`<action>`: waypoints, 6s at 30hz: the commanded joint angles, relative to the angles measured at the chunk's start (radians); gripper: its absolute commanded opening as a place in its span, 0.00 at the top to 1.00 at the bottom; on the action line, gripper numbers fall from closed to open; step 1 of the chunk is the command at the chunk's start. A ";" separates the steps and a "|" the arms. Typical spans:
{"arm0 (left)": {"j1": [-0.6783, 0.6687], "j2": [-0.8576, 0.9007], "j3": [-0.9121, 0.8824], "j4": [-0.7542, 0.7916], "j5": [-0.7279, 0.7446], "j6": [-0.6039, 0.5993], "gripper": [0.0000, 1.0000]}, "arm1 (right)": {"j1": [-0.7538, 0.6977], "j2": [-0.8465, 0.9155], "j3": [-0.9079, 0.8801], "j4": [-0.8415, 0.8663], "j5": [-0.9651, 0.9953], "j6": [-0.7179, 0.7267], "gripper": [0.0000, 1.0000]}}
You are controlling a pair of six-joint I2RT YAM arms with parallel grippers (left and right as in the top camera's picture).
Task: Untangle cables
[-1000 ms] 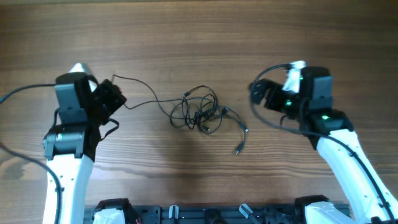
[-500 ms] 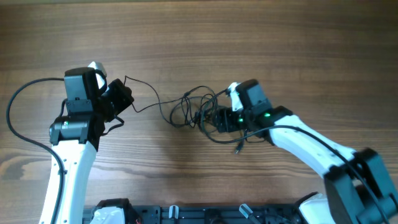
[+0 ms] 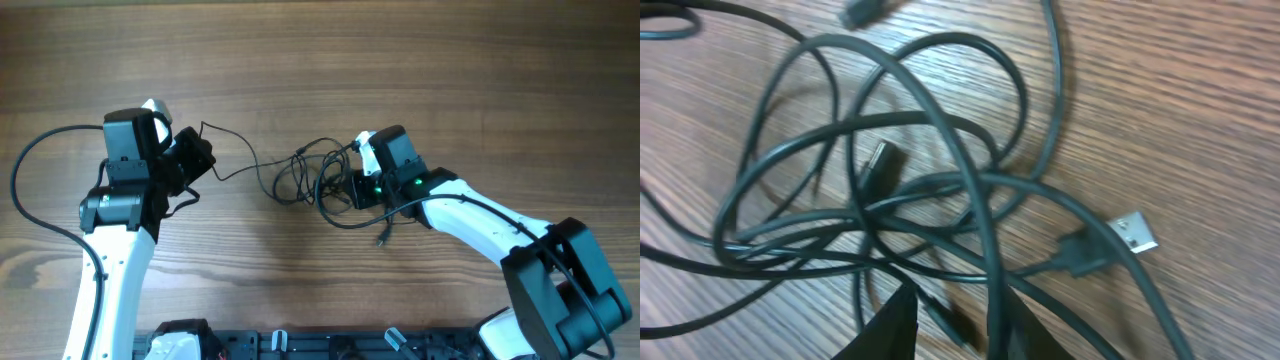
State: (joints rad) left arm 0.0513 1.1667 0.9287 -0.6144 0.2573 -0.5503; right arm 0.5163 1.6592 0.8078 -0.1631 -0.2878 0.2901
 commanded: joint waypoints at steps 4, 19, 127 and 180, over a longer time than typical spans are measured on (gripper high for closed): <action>-0.004 0.005 0.004 -0.009 0.011 0.024 0.96 | -0.001 0.054 0.019 0.019 -0.042 0.033 0.96; 0.476 0.015 0.021 0.095 -0.011 0.167 0.96 | -0.595 -0.150 0.385 -0.510 0.498 0.055 0.96; -0.586 0.608 0.021 0.533 -0.047 -0.216 0.96 | -0.441 0.089 0.443 -0.660 -0.225 -0.240 0.10; 0.272 0.393 0.021 0.230 0.065 0.072 0.96 | -0.956 -0.182 0.427 -0.570 -0.145 0.027 0.96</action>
State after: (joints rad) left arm 0.2741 1.5761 0.9443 -0.4053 0.2554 -0.5087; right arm -0.4038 1.4616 1.2358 -0.7155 -0.5358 0.2379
